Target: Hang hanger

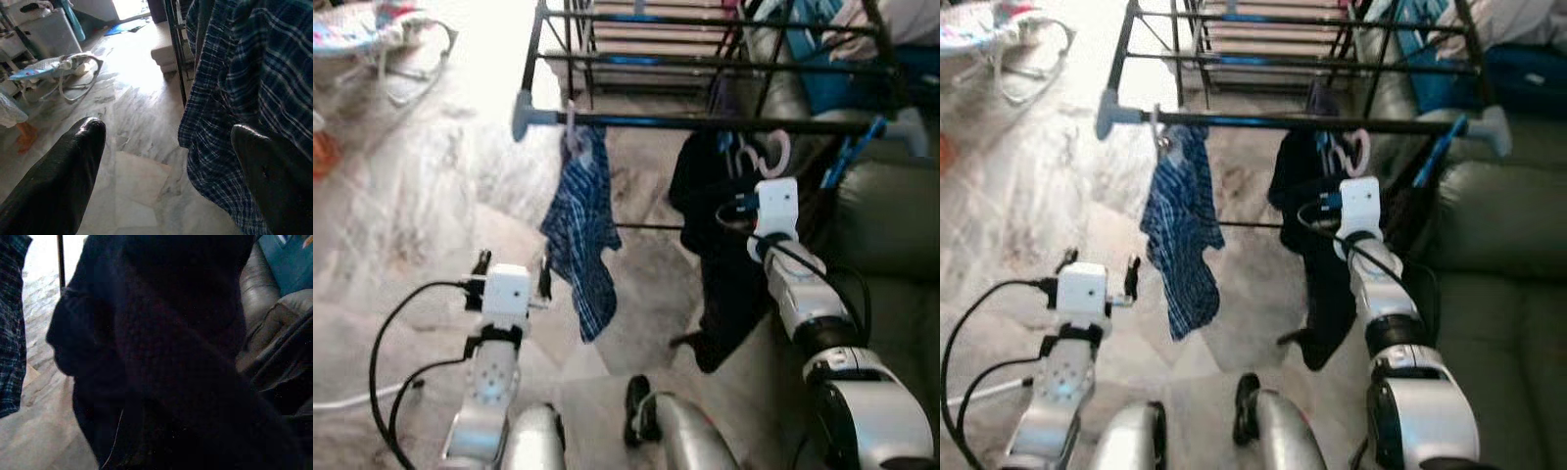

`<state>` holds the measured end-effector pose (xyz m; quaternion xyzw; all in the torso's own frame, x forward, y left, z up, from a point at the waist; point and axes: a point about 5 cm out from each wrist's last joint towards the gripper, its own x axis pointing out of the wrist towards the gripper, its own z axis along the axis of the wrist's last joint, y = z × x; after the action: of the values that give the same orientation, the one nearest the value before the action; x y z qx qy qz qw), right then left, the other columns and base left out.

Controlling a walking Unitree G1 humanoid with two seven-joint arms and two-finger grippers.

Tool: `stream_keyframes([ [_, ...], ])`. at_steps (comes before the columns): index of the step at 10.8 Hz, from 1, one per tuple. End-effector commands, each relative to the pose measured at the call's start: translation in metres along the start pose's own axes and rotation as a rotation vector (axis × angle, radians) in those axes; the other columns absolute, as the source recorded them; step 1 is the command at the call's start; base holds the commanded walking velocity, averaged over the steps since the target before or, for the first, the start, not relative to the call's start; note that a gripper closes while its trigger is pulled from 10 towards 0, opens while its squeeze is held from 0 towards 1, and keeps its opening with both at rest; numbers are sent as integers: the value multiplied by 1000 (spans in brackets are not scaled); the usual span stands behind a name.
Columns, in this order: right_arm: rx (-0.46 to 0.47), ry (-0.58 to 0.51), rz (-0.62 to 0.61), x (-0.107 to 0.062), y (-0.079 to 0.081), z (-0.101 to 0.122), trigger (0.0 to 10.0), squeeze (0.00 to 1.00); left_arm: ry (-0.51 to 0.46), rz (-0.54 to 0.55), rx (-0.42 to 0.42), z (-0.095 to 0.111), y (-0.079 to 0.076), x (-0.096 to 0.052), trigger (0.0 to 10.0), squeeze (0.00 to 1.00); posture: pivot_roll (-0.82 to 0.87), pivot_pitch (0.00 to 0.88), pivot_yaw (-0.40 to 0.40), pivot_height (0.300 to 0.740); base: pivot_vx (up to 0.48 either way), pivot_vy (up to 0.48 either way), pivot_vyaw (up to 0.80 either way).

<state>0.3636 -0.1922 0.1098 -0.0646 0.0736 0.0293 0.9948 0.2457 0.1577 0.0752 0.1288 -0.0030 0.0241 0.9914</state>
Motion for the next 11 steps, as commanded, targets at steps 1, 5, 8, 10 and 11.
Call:
stream_keyframes([
  [1,-8,-47,0,1,-2,8,10000,0,0,6,-8,1,2,-2,10000,0,37,201,-40,740,0,0,0],
  [5,9,-72,23,-15,9,-14,10000,0,26,2,-22,-2,2,-1,10000,0,34,186,-39,740,0,210,0],
  [8,25,-95,0,-34,23,-29,10000,0,43,4,-28,-5,0,-3,10000,0,33,165,-36,740,0,480,0],
  [10,38,-103,-39,-44,27,-35,10000,0,34,-20,-16,-6,-3,-7,10000,0,40,154,-27,740,0,240,0],
  [11,32,-112,-66,-49,26,-38,10000,0,37,-20,-26,-8,-4,-8,10000,0,35,126,-15,740,0,0,0],
])
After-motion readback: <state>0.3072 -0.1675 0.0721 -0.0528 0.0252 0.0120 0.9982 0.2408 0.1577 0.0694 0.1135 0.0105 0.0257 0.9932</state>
